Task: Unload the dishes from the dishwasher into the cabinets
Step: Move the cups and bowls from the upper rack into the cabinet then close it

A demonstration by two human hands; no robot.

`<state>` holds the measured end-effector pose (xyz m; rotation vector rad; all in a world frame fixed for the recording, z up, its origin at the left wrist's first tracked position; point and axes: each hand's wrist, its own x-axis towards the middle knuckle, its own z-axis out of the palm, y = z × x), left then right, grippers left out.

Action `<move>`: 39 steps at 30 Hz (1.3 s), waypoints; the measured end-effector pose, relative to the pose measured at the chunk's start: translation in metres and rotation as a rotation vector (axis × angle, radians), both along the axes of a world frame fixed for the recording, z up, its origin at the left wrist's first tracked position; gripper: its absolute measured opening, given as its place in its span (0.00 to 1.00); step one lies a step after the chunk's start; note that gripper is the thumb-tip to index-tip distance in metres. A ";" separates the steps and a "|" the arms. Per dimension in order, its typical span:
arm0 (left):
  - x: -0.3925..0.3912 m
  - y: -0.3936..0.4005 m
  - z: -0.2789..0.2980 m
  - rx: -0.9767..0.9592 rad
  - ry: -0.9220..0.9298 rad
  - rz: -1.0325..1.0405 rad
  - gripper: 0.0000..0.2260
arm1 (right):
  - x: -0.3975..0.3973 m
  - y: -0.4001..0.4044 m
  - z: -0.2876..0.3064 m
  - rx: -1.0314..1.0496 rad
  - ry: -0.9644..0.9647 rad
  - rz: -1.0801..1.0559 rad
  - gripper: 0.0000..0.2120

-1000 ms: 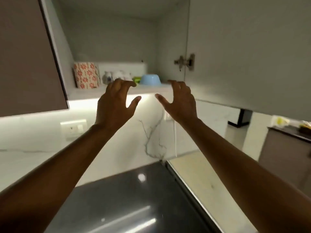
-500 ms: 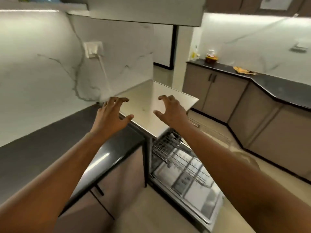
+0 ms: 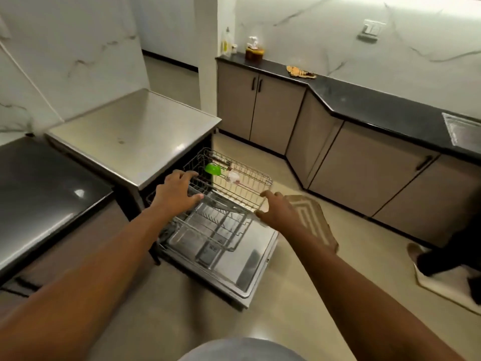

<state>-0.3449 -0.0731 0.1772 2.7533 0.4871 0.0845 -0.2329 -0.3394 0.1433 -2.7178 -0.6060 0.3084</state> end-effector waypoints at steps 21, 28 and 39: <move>0.154 -0.015 -0.086 -0.014 0.242 0.128 0.31 | 0.154 -0.052 -0.059 -0.139 0.081 -0.001 0.30; 0.220 0.021 -0.113 -0.039 0.315 0.120 0.33 | 0.216 0.004 -0.075 -0.115 0.119 -0.058 0.31; 0.293 0.077 -0.165 -0.125 0.426 0.188 0.32 | 0.309 0.095 -0.127 -0.151 0.233 0.043 0.34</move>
